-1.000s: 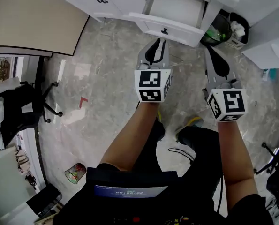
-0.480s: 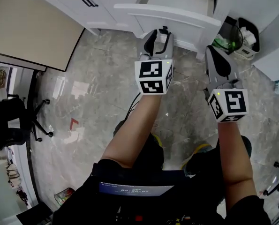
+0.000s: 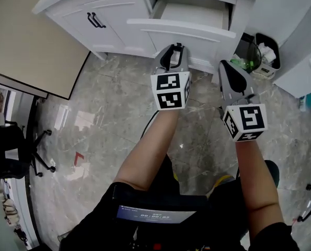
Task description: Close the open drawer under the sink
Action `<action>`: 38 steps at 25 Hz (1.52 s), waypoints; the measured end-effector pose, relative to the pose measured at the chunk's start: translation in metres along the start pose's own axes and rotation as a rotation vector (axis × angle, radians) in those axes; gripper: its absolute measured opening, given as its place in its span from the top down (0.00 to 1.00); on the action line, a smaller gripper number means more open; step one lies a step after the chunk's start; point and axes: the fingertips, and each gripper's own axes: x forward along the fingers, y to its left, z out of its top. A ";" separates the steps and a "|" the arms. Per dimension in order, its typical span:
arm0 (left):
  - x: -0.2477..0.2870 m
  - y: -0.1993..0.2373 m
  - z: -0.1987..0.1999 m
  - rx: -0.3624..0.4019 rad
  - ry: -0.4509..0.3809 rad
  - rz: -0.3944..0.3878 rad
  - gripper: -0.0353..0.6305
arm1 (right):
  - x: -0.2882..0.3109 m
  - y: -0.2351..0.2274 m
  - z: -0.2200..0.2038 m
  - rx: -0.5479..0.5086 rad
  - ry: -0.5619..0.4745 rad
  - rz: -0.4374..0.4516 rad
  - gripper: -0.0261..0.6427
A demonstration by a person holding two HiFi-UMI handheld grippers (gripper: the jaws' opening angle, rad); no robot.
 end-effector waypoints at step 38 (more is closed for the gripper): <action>0.001 -0.031 0.074 0.063 -0.101 -0.116 0.94 | 0.033 -0.039 0.040 0.010 0.026 -0.077 0.93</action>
